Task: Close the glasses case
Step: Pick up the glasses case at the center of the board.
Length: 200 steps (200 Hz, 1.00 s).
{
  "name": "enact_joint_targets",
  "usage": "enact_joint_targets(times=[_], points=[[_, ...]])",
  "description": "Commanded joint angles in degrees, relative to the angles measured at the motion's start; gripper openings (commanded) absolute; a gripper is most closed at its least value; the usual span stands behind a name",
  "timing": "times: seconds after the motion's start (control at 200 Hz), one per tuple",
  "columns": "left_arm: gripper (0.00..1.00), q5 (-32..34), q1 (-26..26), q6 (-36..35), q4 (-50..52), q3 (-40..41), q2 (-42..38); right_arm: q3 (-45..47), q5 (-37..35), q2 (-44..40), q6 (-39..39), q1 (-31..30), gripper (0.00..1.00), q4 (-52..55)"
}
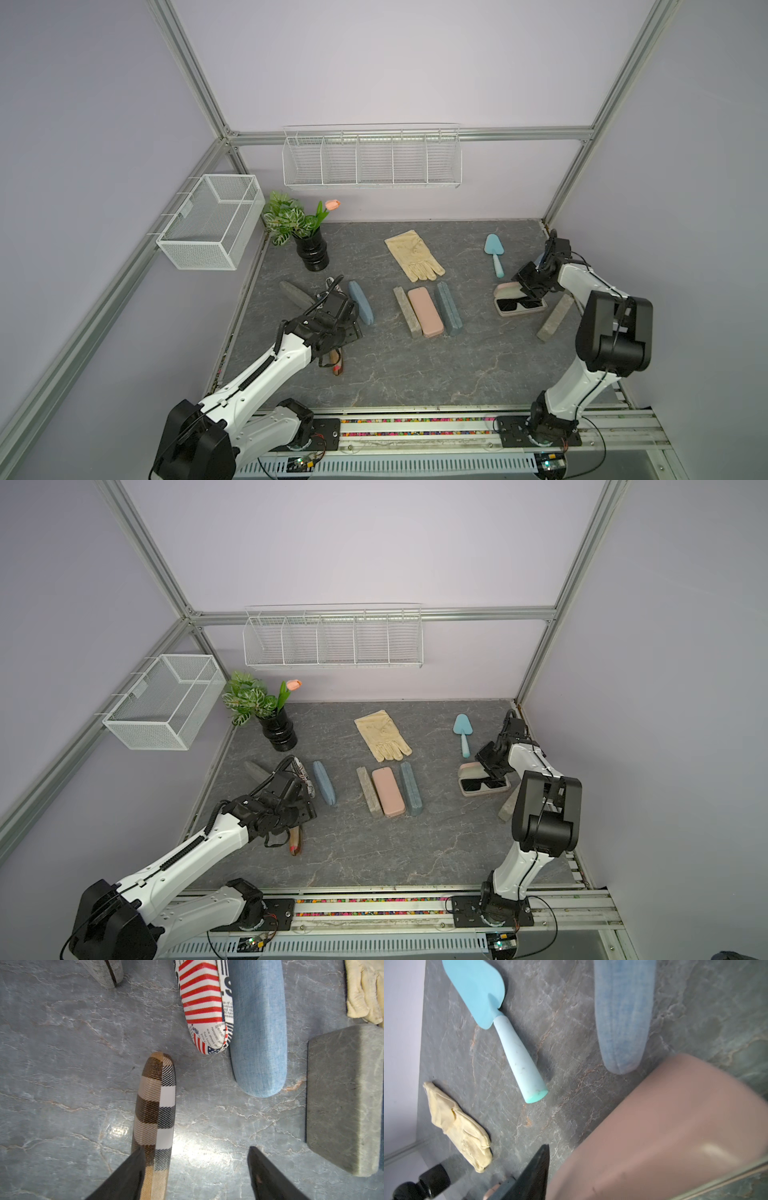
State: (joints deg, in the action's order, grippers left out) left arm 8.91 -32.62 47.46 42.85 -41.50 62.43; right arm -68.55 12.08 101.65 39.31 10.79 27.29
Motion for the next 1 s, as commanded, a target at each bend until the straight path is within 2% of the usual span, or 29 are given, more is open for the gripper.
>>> enact_joint_targets(times=[0.0,0.145,0.325,0.66,0.995], points=[[0.78,0.0,0.2,-0.1,-0.1,-1.7,-0.1,-1.3,1.6,0.7,-0.8,0.3,0.35,-0.2],[0.78,-0.2,0.2,0.0,-0.2,-1.7,-0.1,-1.0,2.4,0.1,-1.6,0.1,0.25,0.2],[0.78,-0.4,0.3,-0.1,-0.1,-1.6,-0.6,-0.8,2.9,-0.6,-2.9,-0.9,0.17,1.3],[0.78,-1.0,0.2,-0.4,1.2,-1.2,-3.5,2.9,1.5,-7.6,-3.8,-4.5,0.11,4.0],[0.78,-1.7,0.2,0.0,4.3,0.0,-9.4,9.7,0.8,-18.4,-2.9,-10.5,0.11,7.0]])
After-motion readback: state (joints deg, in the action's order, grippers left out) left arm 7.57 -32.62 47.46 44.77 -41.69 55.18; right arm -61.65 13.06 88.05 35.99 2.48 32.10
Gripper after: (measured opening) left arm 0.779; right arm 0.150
